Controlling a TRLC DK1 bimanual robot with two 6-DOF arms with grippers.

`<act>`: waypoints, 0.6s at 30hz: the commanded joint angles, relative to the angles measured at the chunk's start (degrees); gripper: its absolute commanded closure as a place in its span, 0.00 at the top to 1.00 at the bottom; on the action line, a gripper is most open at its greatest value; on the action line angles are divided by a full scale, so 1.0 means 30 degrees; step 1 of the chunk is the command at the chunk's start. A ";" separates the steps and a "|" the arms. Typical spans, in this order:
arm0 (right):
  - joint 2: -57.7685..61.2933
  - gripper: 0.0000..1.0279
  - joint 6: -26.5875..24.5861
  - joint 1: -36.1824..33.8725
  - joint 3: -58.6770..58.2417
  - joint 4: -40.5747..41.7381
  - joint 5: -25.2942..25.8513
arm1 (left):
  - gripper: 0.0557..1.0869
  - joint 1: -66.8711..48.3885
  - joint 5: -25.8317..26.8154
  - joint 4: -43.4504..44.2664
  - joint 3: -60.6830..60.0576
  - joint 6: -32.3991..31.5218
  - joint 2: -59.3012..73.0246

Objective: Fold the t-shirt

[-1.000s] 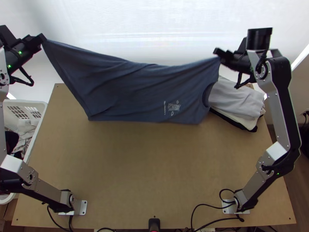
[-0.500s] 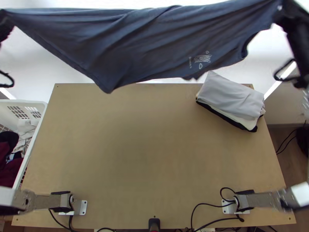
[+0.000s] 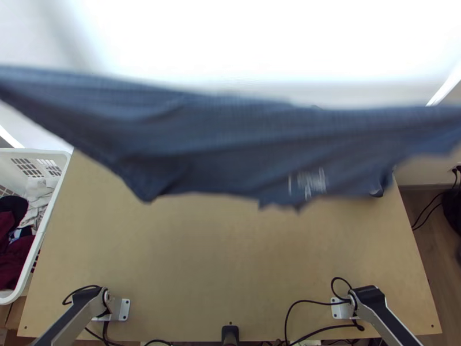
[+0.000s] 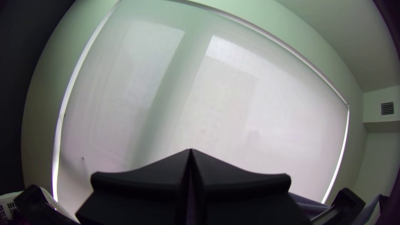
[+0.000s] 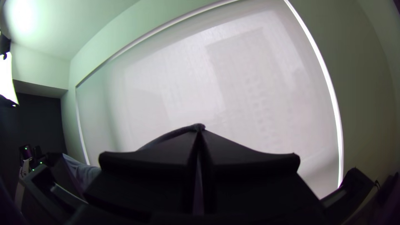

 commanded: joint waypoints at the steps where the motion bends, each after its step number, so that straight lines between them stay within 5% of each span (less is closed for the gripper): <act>1: -0.1268 0.03 0.0031 0.0352 0.0278 -0.1251 0.0164 | 0.04 0.0230 -0.0136 0.0130 -0.1137 0.0228 -0.1749; 9: -0.2557 0.03 0.1701 0.0440 0.0073 -0.5441 -0.0422 | 0.04 -0.0034 -0.0048 -0.0485 -0.4857 0.0228 -0.4474; 18: -0.5252 0.03 0.3195 0.0821 -0.6812 -0.6789 -0.1038 | 0.04 -0.0268 0.0362 -0.1510 -1.1303 0.0756 -0.6407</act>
